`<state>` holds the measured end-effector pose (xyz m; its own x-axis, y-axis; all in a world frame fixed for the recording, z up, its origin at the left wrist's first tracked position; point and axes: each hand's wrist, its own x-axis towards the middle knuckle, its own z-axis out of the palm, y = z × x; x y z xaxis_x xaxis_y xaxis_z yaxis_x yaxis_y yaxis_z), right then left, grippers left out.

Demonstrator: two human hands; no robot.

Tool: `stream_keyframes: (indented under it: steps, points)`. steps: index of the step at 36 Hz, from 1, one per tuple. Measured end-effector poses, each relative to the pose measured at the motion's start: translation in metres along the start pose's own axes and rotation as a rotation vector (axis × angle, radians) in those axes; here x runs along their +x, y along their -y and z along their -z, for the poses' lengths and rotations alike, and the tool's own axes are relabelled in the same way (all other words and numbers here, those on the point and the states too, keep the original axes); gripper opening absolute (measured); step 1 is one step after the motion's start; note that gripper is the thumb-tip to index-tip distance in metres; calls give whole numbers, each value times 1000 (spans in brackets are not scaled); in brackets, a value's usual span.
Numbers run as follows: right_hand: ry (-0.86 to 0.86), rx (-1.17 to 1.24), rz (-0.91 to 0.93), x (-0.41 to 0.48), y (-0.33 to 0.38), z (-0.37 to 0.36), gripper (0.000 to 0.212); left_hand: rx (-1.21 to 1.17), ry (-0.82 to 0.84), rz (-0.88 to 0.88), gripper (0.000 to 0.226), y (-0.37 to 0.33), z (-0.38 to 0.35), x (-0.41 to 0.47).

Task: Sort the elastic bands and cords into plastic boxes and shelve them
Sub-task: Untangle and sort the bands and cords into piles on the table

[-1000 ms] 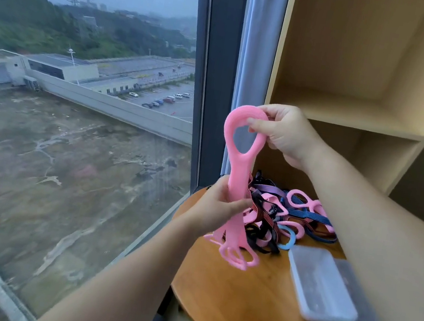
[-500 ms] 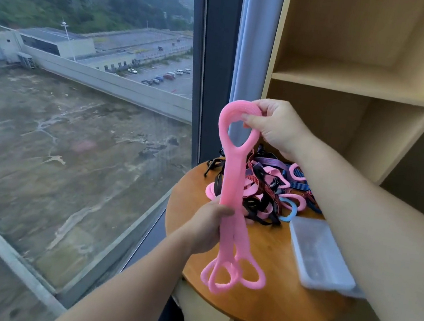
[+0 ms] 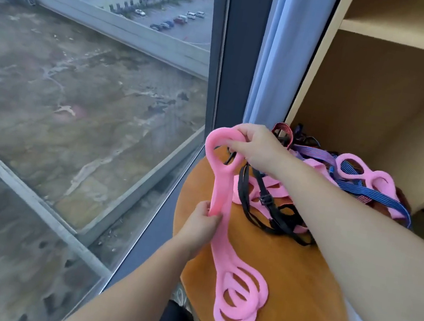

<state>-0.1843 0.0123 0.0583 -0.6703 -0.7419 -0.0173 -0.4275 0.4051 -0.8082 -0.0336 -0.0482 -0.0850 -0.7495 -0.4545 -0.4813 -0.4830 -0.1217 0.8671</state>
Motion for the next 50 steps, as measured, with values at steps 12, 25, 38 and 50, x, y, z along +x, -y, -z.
stream_keyframes:
  steps: [12, 25, 38, 50]
  points:
    - [127, -282, -141, 65, -39, -70, 54, 394, -155, -107, 9, -1, 23, 28]
    - [287, -765, -191, 2, -88, -47, 21, 357, -314, -168, 43, 2, 24, 32]
    - [160, -703, -3, -10, -117, -35, 19, 465, -314, -271, 31, -15, 23, 30]
    - [134, -660, -72, -26, -103, -4, 21, 727, -79, -400, 66, -51, -9, 48]
